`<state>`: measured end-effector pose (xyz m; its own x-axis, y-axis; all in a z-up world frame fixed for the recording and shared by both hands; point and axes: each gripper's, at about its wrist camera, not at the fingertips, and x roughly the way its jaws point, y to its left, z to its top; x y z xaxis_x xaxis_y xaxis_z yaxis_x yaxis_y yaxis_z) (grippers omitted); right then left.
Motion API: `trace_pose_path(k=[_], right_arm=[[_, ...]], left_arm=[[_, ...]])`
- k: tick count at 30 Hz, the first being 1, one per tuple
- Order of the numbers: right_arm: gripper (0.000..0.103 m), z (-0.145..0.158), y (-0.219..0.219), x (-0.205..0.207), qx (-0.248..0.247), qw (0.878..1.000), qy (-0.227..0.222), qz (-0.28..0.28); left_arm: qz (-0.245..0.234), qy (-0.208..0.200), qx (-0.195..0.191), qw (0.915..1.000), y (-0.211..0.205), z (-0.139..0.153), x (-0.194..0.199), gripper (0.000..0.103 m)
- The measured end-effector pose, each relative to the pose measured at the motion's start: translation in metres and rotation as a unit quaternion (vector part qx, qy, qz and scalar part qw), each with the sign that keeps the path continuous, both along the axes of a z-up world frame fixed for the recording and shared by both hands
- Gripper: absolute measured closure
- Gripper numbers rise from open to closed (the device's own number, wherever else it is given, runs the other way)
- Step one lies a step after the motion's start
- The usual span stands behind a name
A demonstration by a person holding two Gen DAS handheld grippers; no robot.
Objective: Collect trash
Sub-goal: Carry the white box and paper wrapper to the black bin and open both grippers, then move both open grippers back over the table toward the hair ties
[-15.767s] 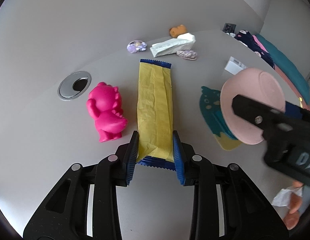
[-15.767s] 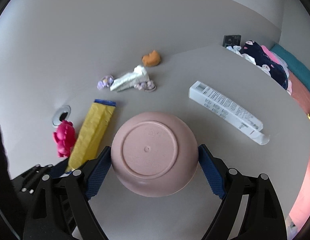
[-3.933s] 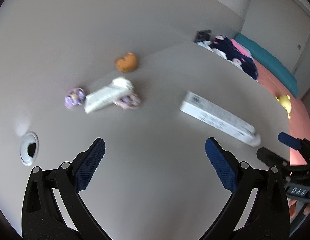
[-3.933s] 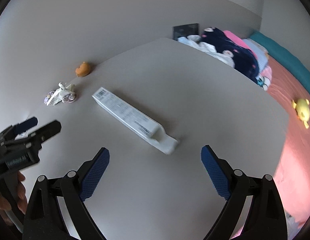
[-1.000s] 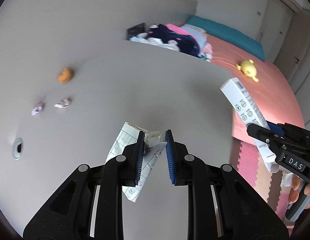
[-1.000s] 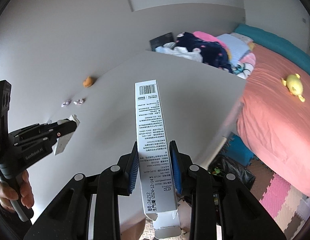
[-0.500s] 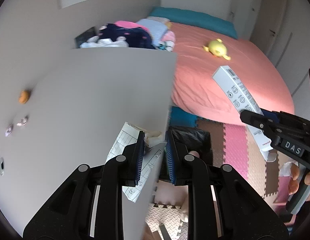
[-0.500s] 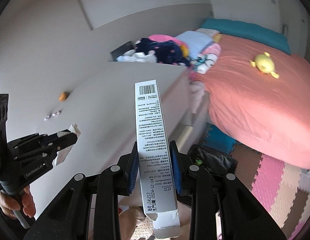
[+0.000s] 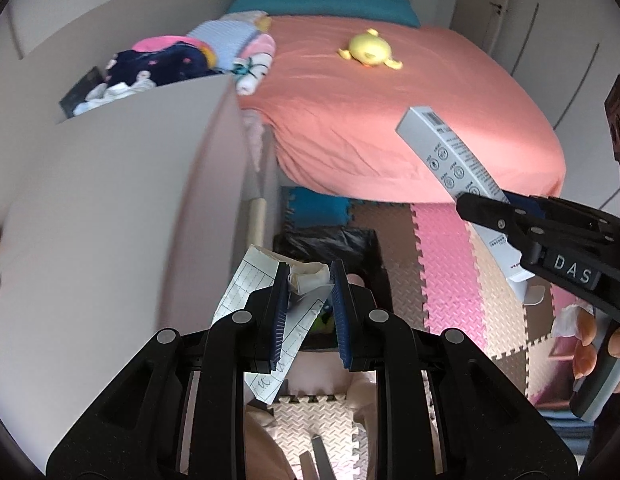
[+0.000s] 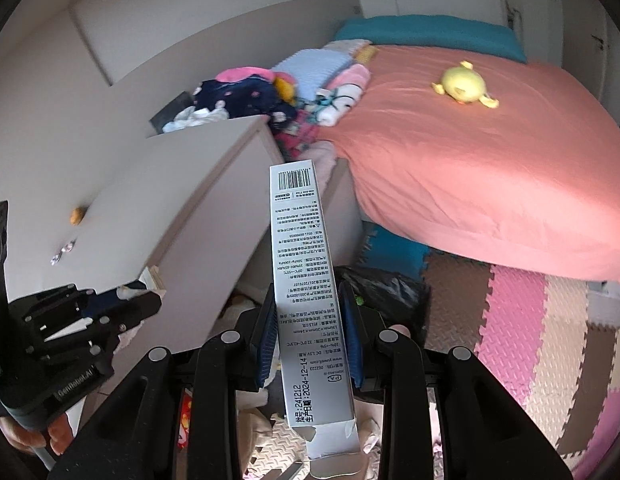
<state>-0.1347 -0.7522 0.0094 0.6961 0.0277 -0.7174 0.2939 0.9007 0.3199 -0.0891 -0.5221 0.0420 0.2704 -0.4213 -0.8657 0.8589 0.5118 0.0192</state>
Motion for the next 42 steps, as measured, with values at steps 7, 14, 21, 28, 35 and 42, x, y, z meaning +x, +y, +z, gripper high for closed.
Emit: trace_pose_path(k=[7,14,21,28,35,42], right_arm=[[0.072,-0.019,-0.022,0.001,0.013,1.0,0.012,-0.016],[0.072,-0.03,-0.031,0.01,0.022,0.999,0.019,-0.017],[0.015,-0.033,-0.033,0.02,0.025,0.999,0.02,-0.042],[0.002,-0.03,-0.033,0.019,0.01,0.998,0.01,-0.064],[0.002,-0.028,-0.026,0.018,0.004,0.998,0.013,-0.06],[0.002,-0.026,-0.021,0.02,0.001,0.998,0.014,-0.055]], left_arm=[[-0.016,0.01,0.025,0.9995,-0.026,-0.027,-0.006,0.082],[-0.016,0.017,0.041,0.9989,-0.04,-0.042,-0.004,0.082],[0.013,-0.003,0.063,0.9979,-0.046,-0.053,0.008,0.003],[0.023,-0.046,0.07,0.9962,-0.04,-0.056,0.011,0.006],[0.026,-0.043,0.058,0.997,-0.032,-0.049,0.012,0.006],[0.03,-0.043,0.05,0.9973,-0.025,-0.043,0.014,0.006]])
